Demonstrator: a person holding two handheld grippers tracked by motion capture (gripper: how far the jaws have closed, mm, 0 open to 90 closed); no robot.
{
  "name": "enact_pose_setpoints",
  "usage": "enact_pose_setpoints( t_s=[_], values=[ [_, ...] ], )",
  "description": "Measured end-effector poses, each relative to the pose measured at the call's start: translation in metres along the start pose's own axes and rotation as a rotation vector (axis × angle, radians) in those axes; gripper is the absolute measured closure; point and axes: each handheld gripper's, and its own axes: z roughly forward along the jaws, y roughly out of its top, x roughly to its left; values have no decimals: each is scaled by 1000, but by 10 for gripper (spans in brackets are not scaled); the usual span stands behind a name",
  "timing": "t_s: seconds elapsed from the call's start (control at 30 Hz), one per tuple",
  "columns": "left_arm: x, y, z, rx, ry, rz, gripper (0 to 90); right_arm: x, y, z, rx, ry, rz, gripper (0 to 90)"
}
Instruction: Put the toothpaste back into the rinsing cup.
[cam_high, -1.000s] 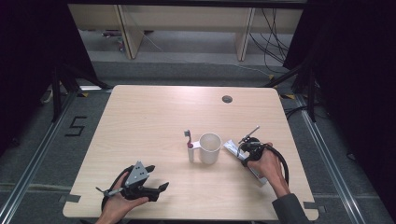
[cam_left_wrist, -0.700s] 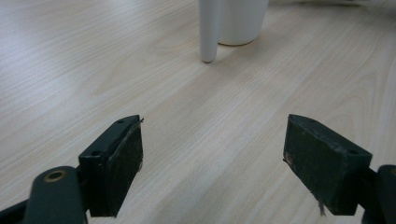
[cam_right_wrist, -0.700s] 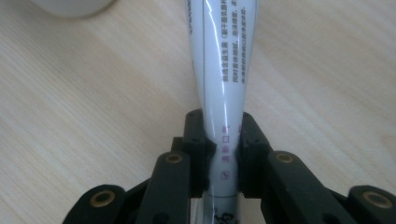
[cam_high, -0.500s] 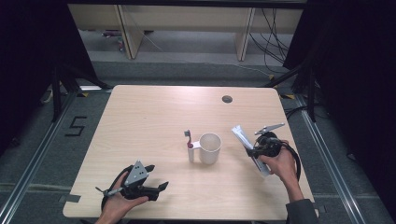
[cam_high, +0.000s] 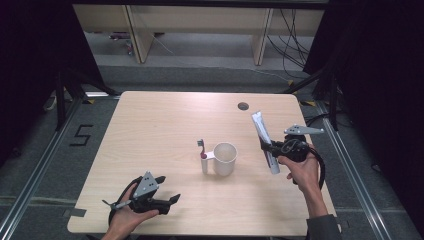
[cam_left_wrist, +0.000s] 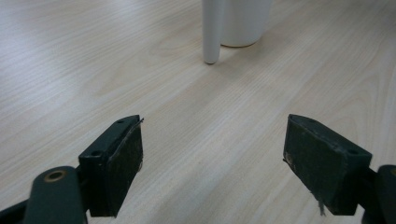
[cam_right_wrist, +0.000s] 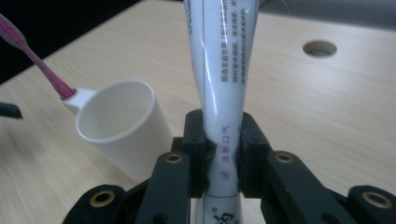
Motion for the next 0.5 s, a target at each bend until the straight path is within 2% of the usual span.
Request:
enact_pose_setpoints(
  t_s=[0.03, 0.07, 0.1, 0.13, 0.2, 0.27, 0.33, 0.43, 0.5],
  values=[
    [0, 0, 0, 5, 2, 0, 197, 2, 2, 0, -24, -3, -6, 775],
    [0, 0, 0, 0, 0, -1, 197, 4, 5, 0, -54, 6, -16, 776],
    [0, 1, 0, 2, 8, 3, 197, 6, 7, 1, -79, 27, 0, 776],
    [-1, 1, 0, -7, 0, -7, 197, 8, 10, 2, -101, 34, -12, 776],
    [0, 0, 0, 1, -3, 4, 197, 11, 15, 5, -132, 47, -36, 776],
    [-1, 1, 0, -4, -2, -3, 196, 18, 19, 9, -151, 69, -10, 776],
    [-1, 1, 0, -5, -3, 1, 197, 23, 22, 14, -197, 92, -12, 776],
    [-1, 0, 0, -6, -1, -6, 197, 31, 29, 23, -236, 104, -39, 775],
    [0, 2, -1, -7, 2, 3, 197, 38, 32, 30, -252, 101, -34, 775]
  ],
)
